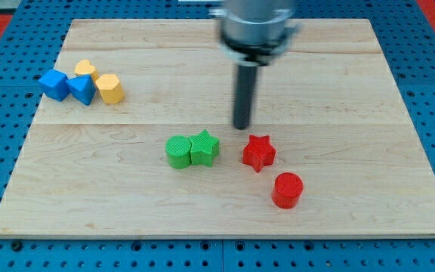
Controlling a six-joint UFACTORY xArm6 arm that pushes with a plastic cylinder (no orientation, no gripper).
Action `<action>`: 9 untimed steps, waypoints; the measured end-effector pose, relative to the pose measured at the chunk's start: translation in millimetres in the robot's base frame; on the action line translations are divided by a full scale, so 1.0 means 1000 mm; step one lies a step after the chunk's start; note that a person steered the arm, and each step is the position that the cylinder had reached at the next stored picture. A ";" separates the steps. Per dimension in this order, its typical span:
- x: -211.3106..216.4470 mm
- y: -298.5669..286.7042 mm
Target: Separate green star and the green circle
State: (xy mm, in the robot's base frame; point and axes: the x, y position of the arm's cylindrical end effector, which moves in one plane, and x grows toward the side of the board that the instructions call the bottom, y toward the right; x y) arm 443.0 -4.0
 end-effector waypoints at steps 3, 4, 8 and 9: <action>0.021 -0.037; 0.020 -0.018; 0.022 -0.007; 0.019 0.000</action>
State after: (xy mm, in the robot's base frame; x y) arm 461.7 -3.6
